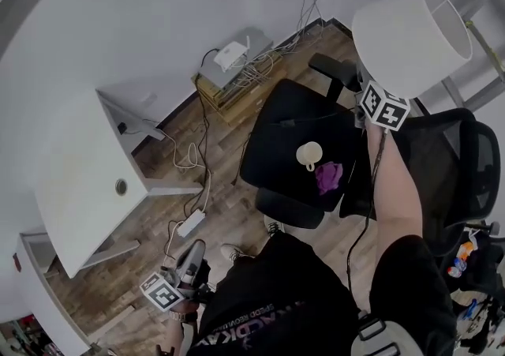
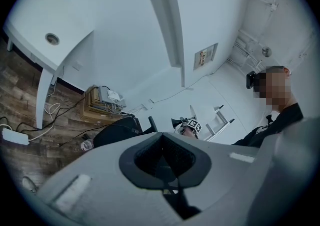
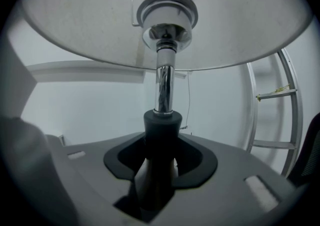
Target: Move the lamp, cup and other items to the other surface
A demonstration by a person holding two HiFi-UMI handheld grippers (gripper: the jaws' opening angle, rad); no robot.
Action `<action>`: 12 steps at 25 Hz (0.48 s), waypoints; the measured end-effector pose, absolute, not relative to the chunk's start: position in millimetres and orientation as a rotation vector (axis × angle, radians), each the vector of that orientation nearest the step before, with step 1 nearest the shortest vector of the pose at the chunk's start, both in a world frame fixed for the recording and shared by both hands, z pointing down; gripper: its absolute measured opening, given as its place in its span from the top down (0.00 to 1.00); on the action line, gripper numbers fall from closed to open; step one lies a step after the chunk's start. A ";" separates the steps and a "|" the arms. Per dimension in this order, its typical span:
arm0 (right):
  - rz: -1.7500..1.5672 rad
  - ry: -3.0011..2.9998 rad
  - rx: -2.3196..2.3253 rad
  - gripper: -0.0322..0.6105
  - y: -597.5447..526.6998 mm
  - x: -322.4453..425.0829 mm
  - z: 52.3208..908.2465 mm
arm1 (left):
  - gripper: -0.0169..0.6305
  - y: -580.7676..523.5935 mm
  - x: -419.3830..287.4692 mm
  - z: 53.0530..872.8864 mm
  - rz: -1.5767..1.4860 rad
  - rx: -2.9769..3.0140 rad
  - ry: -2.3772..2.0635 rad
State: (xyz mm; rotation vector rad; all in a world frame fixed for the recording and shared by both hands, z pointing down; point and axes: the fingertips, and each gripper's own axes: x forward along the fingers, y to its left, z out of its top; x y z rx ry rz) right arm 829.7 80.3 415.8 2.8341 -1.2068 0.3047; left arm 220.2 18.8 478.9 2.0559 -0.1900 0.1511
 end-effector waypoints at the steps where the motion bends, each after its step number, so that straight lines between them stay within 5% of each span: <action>1: 0.310 -1.174 2.852 0.71 88.8 834.9 421.1 | 0.98 18.2 223.5 479.6 0.163 2.051 -0.185; 12: 0.422 -0.825 3.087 0.71 179.7 878.0 494.8 | 0.98 26.8 267.4 497.2 0.386 2.015 -0.118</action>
